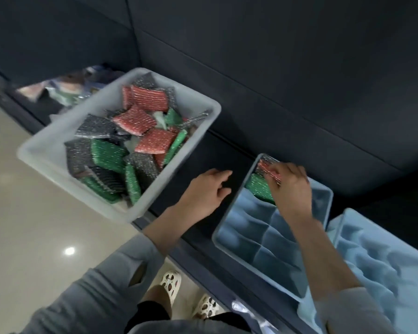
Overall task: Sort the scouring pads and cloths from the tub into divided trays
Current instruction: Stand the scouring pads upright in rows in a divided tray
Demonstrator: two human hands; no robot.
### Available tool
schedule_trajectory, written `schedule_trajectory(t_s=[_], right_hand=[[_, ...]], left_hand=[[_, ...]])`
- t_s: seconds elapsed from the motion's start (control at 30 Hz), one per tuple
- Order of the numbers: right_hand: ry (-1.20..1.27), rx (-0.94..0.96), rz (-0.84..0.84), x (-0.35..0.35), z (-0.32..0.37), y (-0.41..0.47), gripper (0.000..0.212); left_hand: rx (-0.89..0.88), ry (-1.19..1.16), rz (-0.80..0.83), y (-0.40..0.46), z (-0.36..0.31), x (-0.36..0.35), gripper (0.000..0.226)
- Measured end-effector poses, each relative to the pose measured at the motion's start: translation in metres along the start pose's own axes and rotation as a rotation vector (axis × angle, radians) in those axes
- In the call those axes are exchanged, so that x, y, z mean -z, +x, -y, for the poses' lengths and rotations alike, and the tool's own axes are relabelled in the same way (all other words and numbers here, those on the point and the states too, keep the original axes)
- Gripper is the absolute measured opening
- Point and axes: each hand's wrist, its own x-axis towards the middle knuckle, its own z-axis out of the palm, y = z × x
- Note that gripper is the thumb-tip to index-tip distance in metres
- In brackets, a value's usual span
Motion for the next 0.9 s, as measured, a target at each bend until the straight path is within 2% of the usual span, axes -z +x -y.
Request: schedule_trajectory(t_s=[0.17, 0.27, 0.37, 0.47, 0.5, 0.57, 0.63, 0.73, 0.8, 0.9], right_hand=[[0.133, 0.006, 0.026, 0.0, 0.067, 0.025, 0.028], [0.209, 0.065, 0.089, -0.011, 0.118, 0.044, 0.035], [0.222, 0.052, 0.208, -0.036, 0.171, 0.062, 0.041], [0.096, 0.057, 0.331, -0.062, 0.217, 0.081, 0.055], [0.033, 0.072, 0.393, -0.07, 0.229, 0.085, 0.064], [-0.102, 0.072, 0.512, -0.084, 0.247, 0.091, 0.074], [-0.135, 0.027, 0.533, -0.095, 0.256, 0.096, 0.06], [0.015, -0.1, 0.407, -0.091, 0.258, 0.104, 0.026], [0.077, -0.19, 0.322, -0.081, 0.256, 0.109, 0.026], [0.178, -0.359, 0.201, -0.066, 0.253, 0.12, 0.024]], left_hand=[[-0.06, 0.099, -0.279, -0.012, 0.048, 0.094, 0.037], [-0.029, 0.25, -0.326, -0.006, 0.098, 0.143, 0.041], [0.021, 0.378, -0.15, 0.017, 0.14, 0.172, 0.05], [0.009, 0.557, 0.1, 0.04, 0.168, 0.184, 0.067], [-0.015, 0.577, 0.14, 0.045, 0.176, 0.186, 0.067], [-0.063, 0.536, 0.13, 0.053, 0.189, 0.189, 0.054], [-0.085, 0.462, 0.026, 0.057, 0.195, 0.197, 0.034], [-0.1, 0.346, -0.165, 0.061, 0.202, 0.213, 0.029], [-0.13, 0.263, -0.25, 0.068, 0.204, 0.224, 0.03], [-0.143, 0.243, -0.254, 0.095, 0.202, 0.23, 0.034]])
